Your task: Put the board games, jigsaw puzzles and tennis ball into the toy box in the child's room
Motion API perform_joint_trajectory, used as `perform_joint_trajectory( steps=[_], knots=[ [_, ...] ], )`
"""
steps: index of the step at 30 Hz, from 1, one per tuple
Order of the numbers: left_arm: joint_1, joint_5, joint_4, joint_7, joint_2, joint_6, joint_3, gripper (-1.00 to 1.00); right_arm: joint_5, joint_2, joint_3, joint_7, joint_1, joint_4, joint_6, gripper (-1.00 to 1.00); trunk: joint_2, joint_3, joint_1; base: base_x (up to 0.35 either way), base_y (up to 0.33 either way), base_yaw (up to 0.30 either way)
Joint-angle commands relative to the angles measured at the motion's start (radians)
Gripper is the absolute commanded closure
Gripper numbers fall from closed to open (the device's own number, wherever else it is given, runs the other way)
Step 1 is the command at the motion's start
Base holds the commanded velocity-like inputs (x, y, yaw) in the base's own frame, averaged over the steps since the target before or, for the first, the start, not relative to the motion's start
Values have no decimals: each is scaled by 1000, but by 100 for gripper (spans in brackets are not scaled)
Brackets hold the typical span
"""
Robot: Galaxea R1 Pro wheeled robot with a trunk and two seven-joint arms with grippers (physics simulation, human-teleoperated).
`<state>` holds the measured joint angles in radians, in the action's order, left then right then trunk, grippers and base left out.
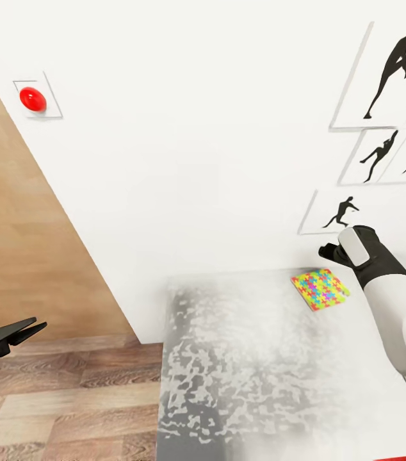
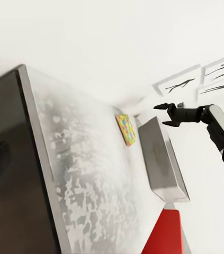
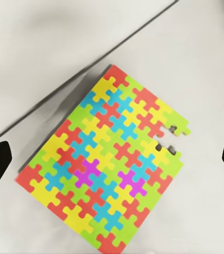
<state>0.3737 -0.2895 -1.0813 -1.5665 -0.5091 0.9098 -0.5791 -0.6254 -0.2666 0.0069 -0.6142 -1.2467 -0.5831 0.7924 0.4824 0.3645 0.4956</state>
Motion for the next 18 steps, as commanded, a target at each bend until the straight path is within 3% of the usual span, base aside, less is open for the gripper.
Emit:
perform_joint_trajectory(
  steps=[1, 18],
  knots=[
    [1, 1, 0, -4, 0, 11, 0, -100, -10, 0, 1, -8, -1, -2, 2, -100, 2, 3, 0, 0, 0, 0],
    [1, 2, 0, -4, 0, 10, 0, -100, -10, -1, 1, 4, 2, -3, -46, -100, 2, 31, 0, 0, 0, 0]
  ],
)
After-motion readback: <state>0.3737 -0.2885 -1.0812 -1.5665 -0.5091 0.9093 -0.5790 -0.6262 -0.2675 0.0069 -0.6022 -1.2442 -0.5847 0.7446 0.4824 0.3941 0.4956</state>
